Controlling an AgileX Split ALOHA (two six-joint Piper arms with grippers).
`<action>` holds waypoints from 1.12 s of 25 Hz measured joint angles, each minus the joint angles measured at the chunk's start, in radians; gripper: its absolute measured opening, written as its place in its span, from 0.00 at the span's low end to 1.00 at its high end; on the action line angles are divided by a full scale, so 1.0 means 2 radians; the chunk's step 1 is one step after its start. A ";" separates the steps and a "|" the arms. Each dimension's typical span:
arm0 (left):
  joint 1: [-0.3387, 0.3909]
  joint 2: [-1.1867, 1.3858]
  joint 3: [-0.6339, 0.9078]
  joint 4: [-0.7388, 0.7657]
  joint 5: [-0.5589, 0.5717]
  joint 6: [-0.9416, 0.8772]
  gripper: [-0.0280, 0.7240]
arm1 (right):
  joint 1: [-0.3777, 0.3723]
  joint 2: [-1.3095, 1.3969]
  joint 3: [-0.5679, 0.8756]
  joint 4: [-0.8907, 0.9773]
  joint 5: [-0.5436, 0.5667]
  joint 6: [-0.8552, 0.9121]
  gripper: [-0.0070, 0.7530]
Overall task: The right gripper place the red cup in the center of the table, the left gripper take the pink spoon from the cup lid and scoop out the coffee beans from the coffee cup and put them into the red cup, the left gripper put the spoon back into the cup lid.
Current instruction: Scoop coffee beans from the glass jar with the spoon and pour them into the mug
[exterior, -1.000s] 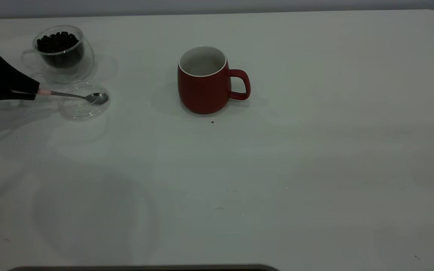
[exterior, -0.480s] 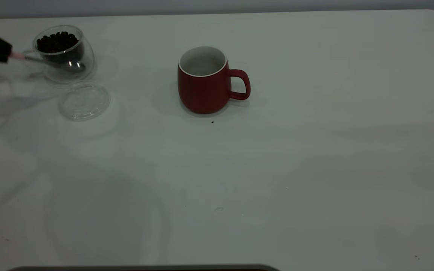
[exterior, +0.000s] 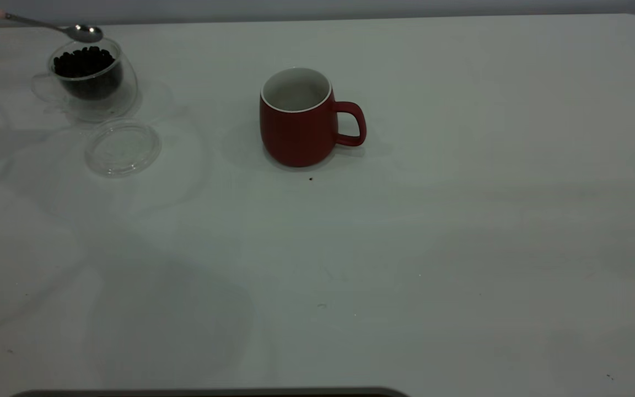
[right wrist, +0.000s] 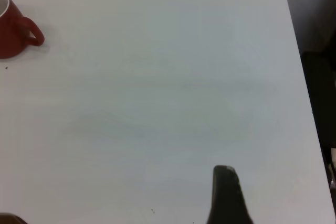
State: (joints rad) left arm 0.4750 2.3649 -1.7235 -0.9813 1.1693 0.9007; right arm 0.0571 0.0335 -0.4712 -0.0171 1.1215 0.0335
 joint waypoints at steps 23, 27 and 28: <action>0.019 0.061 0.000 -0.041 -0.080 -0.004 0.20 | 0.000 0.000 0.000 0.000 0.000 -0.001 0.71; 0.018 0.068 0.000 -0.042 -0.069 -0.004 0.20 | 0.000 0.000 0.000 0.000 0.000 -0.001 0.71; 0.018 0.069 0.000 -0.042 -0.065 -0.005 0.20 | 0.000 0.000 0.000 0.000 0.000 -0.001 0.71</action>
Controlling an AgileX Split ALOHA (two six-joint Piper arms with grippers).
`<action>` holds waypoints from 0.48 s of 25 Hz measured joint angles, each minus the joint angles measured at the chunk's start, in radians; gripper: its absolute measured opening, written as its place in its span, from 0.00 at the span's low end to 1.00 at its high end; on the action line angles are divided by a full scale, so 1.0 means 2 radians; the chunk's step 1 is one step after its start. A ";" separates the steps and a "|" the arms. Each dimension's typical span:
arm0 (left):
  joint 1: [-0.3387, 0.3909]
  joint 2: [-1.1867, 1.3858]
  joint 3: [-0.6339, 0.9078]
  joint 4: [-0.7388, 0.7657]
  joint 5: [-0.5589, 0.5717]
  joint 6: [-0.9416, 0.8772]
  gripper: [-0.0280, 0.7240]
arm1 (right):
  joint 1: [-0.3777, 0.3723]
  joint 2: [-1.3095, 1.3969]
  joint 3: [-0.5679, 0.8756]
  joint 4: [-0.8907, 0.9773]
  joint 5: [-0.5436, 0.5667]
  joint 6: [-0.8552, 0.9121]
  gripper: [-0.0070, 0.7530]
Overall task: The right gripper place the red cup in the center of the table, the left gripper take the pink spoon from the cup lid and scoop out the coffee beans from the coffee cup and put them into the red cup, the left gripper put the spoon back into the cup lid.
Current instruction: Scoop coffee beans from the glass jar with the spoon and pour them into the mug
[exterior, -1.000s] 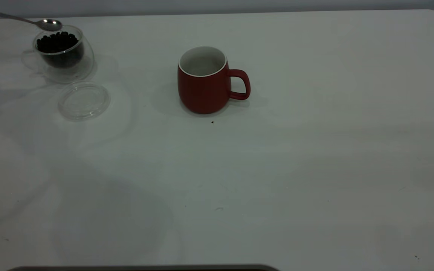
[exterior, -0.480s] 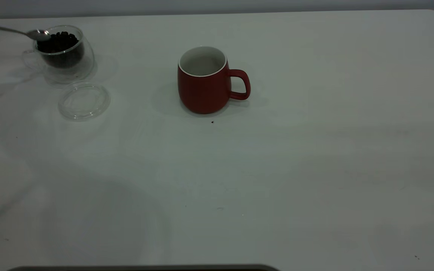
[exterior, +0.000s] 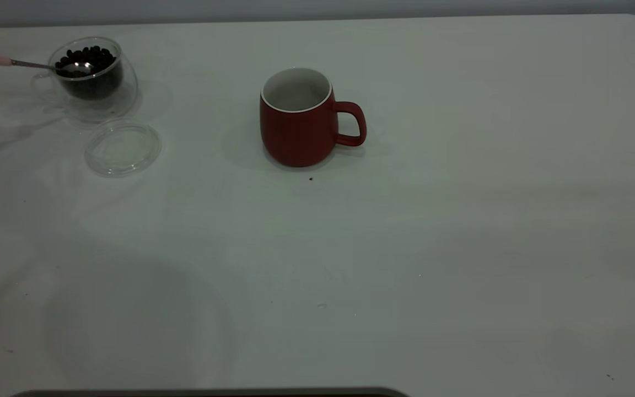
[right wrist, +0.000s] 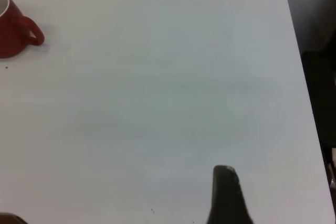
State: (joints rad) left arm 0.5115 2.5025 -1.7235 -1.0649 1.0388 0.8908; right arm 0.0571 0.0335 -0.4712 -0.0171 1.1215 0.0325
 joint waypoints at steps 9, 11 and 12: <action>-0.001 0.001 0.000 0.000 0.012 -0.020 0.20 | 0.000 0.000 0.000 0.000 0.000 0.000 0.71; -0.001 0.002 0.000 0.000 0.012 -0.023 0.20 | 0.000 0.000 0.000 0.000 0.000 0.000 0.71; -0.001 0.003 0.000 0.000 0.012 -0.024 0.20 | 0.000 0.000 0.000 0.000 0.000 0.000 0.71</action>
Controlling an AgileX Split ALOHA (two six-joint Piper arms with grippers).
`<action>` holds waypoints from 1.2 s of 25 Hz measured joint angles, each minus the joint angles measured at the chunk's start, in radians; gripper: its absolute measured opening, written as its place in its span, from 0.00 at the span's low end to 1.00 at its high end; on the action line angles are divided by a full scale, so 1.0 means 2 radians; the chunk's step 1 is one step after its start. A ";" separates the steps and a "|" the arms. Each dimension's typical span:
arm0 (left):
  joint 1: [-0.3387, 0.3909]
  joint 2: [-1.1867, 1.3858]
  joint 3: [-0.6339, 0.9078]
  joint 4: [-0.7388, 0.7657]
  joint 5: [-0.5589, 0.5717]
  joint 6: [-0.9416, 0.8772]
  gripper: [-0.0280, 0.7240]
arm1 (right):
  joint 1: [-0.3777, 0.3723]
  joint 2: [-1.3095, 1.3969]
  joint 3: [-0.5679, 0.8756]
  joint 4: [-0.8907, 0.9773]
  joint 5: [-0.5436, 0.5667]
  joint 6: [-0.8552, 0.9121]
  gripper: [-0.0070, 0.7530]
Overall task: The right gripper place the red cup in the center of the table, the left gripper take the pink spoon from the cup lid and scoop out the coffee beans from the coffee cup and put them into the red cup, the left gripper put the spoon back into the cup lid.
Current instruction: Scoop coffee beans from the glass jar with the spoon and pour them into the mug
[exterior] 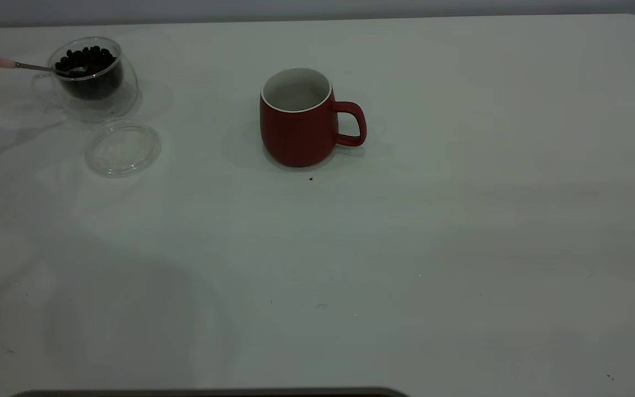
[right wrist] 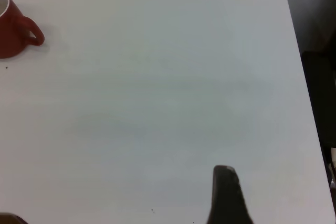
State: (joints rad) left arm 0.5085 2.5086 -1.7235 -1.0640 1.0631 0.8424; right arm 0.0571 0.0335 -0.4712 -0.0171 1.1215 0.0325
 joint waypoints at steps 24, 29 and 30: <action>0.023 0.001 0.000 -0.033 0.046 0.005 0.20 | 0.000 0.000 0.000 0.000 0.000 0.000 0.71; 0.029 0.001 0.000 -0.038 0.048 0.018 0.20 | 0.000 0.000 0.000 0.000 0.000 0.000 0.71; 0.030 0.001 0.000 -0.042 0.048 0.018 0.20 | 0.000 0.000 0.000 0.000 0.000 0.000 0.71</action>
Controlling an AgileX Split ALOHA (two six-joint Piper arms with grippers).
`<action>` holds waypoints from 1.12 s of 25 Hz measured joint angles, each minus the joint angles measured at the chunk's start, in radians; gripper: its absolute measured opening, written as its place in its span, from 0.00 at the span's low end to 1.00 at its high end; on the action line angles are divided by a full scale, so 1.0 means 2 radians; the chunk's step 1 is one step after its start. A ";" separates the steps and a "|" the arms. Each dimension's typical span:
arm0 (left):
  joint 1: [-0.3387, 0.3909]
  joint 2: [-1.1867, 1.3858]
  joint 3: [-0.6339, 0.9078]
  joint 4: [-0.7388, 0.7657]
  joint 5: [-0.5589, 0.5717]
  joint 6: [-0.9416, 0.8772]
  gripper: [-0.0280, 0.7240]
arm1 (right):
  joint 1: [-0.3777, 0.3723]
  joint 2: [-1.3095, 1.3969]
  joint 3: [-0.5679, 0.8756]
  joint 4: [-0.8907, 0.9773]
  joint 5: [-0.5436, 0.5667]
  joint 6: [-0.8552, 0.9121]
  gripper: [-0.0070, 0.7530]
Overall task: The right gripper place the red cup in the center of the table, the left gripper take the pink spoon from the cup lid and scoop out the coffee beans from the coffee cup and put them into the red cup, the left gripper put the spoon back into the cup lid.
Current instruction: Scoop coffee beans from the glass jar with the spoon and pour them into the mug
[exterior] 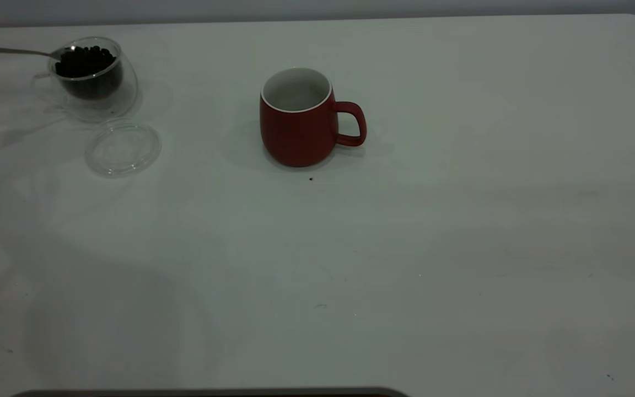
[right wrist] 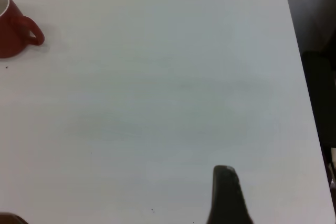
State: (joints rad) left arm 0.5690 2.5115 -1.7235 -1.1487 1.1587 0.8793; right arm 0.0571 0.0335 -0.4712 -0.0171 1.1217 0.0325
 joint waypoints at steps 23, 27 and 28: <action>-0.072 0.000 0.000 -0.042 0.000 -0.031 0.20 | 0.000 0.000 0.000 0.000 0.000 0.000 0.71; -0.111 0.000 0.000 -0.043 0.000 -0.032 0.20 | 0.000 0.000 0.000 0.000 0.000 0.000 0.71; -0.120 0.000 0.000 -0.043 0.000 -0.033 0.20 | 0.000 0.000 0.000 0.000 0.000 0.000 0.71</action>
State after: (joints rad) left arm 0.3293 2.5115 -1.7235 -1.2350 1.1587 0.8141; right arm 0.0571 0.0335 -0.4712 -0.0171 1.1226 0.0325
